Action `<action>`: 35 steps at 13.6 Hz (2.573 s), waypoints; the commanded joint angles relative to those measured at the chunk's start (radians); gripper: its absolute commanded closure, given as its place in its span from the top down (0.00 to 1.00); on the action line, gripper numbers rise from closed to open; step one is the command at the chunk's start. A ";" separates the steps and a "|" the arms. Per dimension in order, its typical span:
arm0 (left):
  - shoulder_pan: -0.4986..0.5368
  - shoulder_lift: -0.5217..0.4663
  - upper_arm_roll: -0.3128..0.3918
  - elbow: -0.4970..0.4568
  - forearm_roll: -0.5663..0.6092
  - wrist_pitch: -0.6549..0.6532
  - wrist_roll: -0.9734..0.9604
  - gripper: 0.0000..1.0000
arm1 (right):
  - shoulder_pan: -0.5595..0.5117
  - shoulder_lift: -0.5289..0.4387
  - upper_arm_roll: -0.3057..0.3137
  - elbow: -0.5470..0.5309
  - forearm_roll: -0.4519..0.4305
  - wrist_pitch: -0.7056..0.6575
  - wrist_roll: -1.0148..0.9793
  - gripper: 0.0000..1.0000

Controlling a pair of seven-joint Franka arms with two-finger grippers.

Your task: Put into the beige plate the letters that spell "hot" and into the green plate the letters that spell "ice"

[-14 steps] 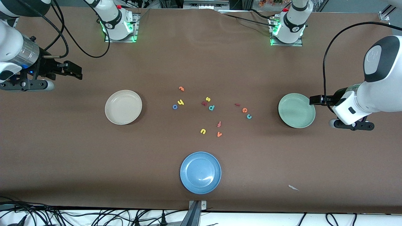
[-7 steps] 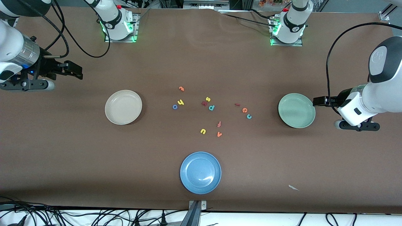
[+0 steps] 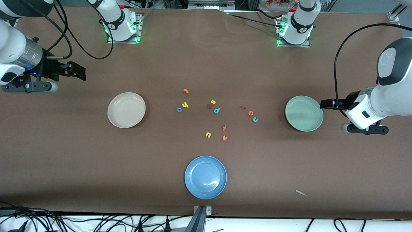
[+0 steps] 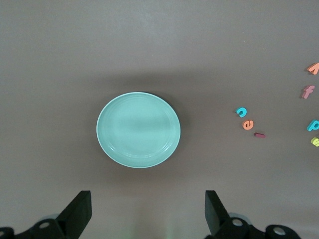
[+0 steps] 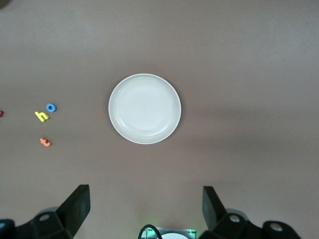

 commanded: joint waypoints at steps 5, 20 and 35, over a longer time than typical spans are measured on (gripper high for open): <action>-0.001 -0.007 -0.004 -0.011 0.021 -0.002 -0.007 1.00 | 0.002 -0.001 -0.001 0.006 0.013 -0.018 -0.003 1.00; -0.017 -0.004 -0.009 -0.014 0.015 -0.013 -0.025 1.00 | 0.000 0.000 -0.001 0.003 0.013 -0.016 -0.004 1.00; -0.009 0.005 -0.009 -0.013 0.019 -0.008 -0.022 1.00 | 0.000 0.005 -0.001 0.001 0.013 -0.015 -0.003 1.00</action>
